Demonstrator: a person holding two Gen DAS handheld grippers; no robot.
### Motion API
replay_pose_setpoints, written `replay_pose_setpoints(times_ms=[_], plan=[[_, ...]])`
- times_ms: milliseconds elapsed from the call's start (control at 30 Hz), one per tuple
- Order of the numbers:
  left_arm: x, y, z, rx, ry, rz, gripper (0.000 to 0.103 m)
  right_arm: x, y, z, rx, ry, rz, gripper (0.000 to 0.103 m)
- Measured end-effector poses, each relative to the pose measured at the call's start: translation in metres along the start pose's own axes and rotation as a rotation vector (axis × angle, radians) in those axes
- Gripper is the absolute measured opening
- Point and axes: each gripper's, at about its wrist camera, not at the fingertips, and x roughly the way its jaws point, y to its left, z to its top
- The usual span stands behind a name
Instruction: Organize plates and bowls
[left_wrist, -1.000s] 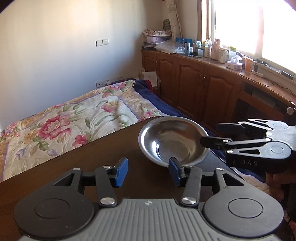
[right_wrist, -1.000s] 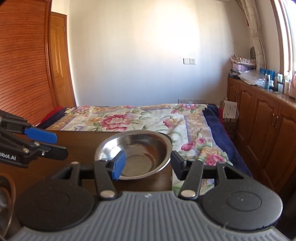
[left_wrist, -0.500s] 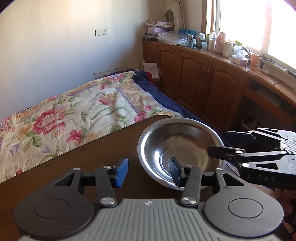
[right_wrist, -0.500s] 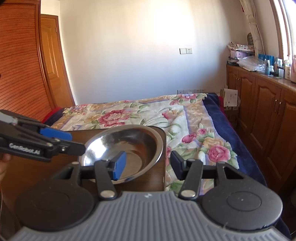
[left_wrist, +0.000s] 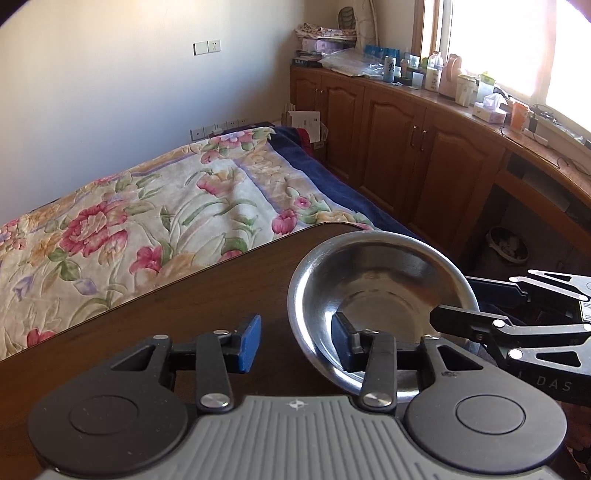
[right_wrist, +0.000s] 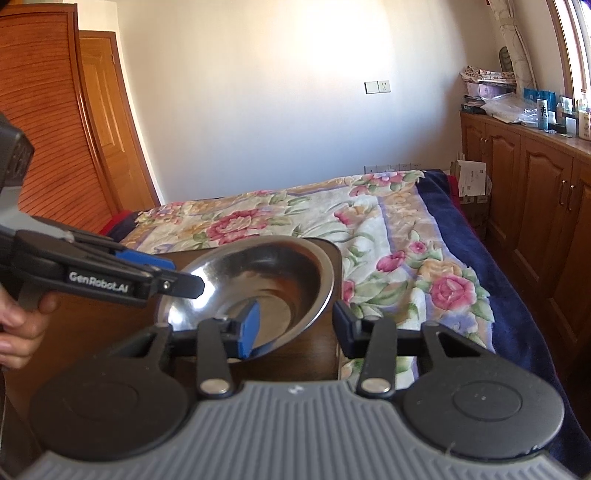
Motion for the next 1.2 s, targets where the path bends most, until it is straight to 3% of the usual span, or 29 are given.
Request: replay_pose_setpoints(times_ms=[67, 167, 233, 633, 1200], plan=[[0.002, 0.001, 0.0, -0.006, 0.008, -0.004, 0.039, 0.0, 0.0, 0.0, 0.003, 0.002, 0.002, 0.045], [0.005, 0.001, 0.001, -0.012, 0.028, -0.018, 0.026, 0.001, 0.0, 0.001, 0.005, 0.009, 0.006, 0.043], [0.005, 0.001, -0.001, -0.008, 0.038, -0.029, 0.019, 0.002, 0.001, 0.0, 0.011, 0.016, 0.012, 0.034], [-0.027, -0.001, -0.002, 0.004, -0.004, -0.028, 0.018, -0.002, 0.004, 0.003, 0.045, 0.02, 0.006, 0.017], [-0.113, 0.004, -0.016, 0.021, -0.12, -0.02, 0.018, -0.043, 0.032, 0.024, -0.002, -0.068, -0.004, 0.016]])
